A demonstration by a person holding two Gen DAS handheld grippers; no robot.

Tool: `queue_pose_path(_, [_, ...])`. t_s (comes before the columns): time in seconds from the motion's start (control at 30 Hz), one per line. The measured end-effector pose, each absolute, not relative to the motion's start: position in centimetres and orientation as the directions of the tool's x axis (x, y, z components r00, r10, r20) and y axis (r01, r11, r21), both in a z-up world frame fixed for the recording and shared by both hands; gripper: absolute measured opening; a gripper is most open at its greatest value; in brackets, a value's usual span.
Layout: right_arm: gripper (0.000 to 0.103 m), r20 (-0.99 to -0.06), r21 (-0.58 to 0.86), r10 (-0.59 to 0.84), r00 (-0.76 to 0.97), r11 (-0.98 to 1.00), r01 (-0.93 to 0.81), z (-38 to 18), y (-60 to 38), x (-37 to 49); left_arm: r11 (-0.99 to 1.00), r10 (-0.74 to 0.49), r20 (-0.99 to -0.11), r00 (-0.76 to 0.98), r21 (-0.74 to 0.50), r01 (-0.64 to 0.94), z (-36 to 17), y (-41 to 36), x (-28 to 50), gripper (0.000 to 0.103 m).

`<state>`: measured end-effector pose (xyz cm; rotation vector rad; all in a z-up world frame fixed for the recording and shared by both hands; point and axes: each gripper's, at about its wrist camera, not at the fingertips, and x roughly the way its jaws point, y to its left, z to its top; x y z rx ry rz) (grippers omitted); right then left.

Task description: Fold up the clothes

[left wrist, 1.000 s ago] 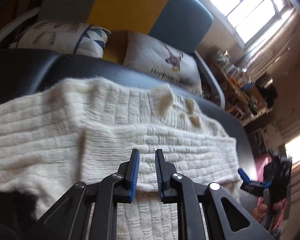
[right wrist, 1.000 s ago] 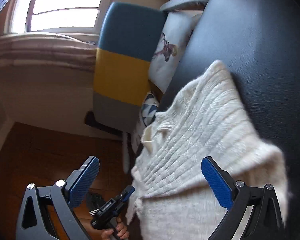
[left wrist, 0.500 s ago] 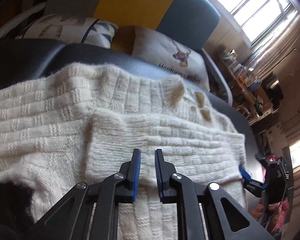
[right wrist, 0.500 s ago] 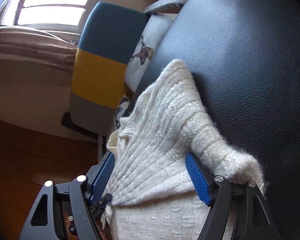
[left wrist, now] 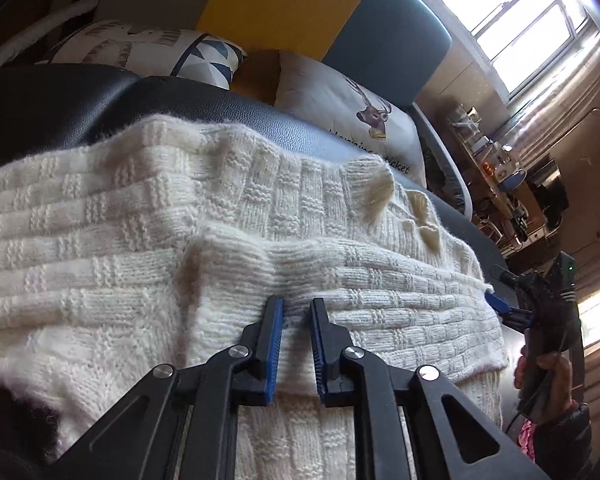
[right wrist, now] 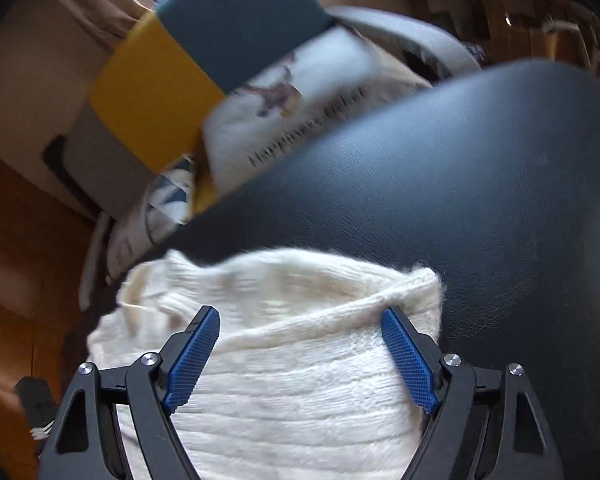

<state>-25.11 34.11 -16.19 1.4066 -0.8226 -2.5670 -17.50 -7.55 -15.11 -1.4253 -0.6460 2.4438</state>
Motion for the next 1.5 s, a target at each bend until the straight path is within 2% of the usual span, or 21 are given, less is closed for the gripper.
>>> queue_pose_path(0.13, [0.085, -0.779, 0.441, -0.297, -0.552, -0.886, -0.145, -15.9, 33.4, -24.8, -0.817, 0.466, -0.730, -0.500, -0.572, 0.073, -14.8, -9.0, -17.1, 0.014])
queue_pose_path(0.2, [0.086, -0.796, 0.396, -0.256, -0.549, -0.906, -0.151, -15.1, 32.4, -24.3, -0.764, 0.498, -0.696, -0.517, -0.635, 0.119, -14.5, -10.5, -16.2, 0.017])
queue_pose_path(0.33, [0.098, -0.766, 0.383, -0.273, -0.582, -0.921, -0.072, -13.2, 28.0, -22.3, -0.663, 0.501, -0.624, -0.600, -0.722, 0.196, -13.5, -16.0, -12.2, 0.018])
queue_pose_path(0.37, [0.101, -0.756, 0.387, -0.291, -0.587, -0.921, -0.042, -12.8, 26.6, -21.8, -0.645, 0.483, -0.617, -0.621, -0.731, 0.225, -13.4, -17.9, -10.8, 0.019])
queue_pose_path(0.53, [0.101, -0.741, 0.408, -0.430, -0.516, -0.898, 0.163, -13.2, 16.5, -19.7, -0.542, 0.317, -0.630, -0.709, -0.734, 0.410, -14.0, -29.6, -3.0, 0.022])
queue_pose_path(0.7, [0.101, -0.754, 0.386, -0.494, -0.433, -0.867, 0.316, -14.2, 7.2, -18.1, -0.328, 0.160, -0.663, -0.731, -0.734, 0.595, -16.3, -41.0, 4.3, 0.027])
queue_pose_path(0.8, [0.101, -0.760, 0.382, -0.507, -0.406, -0.854, 0.353, -14.4, 3.7, -17.8, -0.211, 0.114, -0.650, -0.752, -0.755, 0.621, -17.5, -45.4, 6.9, 0.029])
queue_pose_path(0.97, [0.101, -0.772, 0.354, -0.509, -0.380, -0.842, 0.408, -13.4, -0.8, -18.2, -0.101, 0.127, -0.593, -0.795, -0.805, 0.584, -18.9, -48.6, 6.8, 0.033])
queue_pose_path(1.17, [0.101, -0.822, 0.165, -0.410, -0.394, -0.835, 0.525, -12.7, -7.4, -19.4, -0.067, 0.141, -0.570, -0.810, -0.822, 0.566, -19.5, -49.4, 4.5, 0.033])
queue_pose_path(1.27, [0.101, -0.859, 0.003, -0.247, -0.449, -0.879, 0.478, -13.4, -8.6, -20.9, -0.048, 0.145, -0.560, -0.815, -0.827, 0.560, -19.7, -49.3, 3.7, 0.033])
queue_pose_path(1.4, [0.101, -0.888, -0.032, -0.159, -0.431, -0.915, 0.403, -15.2, -7.9, -22.6, -0.012, 0.127, -0.545, -0.829, -0.836, 0.548, -20.1, -49.0, 2.5, 0.032])
queue_pose_path(1.5, [0.103, -0.904, -0.029, -0.143, -0.404, -0.921, 0.390, -16.8, -7.7, -23.0, 0.018, 0.114, -0.560, -0.820, -0.825, 0.565, -20.5, -48.8, 1.6, 0.013])
